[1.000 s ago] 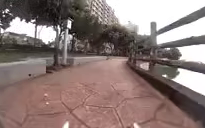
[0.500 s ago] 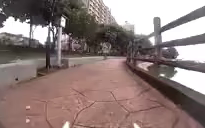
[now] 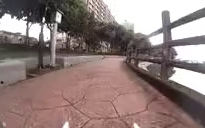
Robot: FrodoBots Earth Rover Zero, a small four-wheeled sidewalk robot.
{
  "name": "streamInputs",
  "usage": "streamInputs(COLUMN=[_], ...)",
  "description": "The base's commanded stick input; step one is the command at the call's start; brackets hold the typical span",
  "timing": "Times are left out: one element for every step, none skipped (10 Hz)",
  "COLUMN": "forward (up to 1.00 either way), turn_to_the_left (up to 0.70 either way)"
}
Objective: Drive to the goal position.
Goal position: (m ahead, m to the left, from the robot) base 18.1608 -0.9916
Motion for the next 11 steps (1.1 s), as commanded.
streamInputs(forward=[0.70, 0.70, 0.70, 0.70, 0.70, 0.70, 0.70, 0.70, 0.70, 0.70, 0.70], turn_to_the_left=[0.00, -0.05, -0.26, -0.30, -0.29, -0.16, -0.04, -0.03, -0.02, -0.01, 0.00])
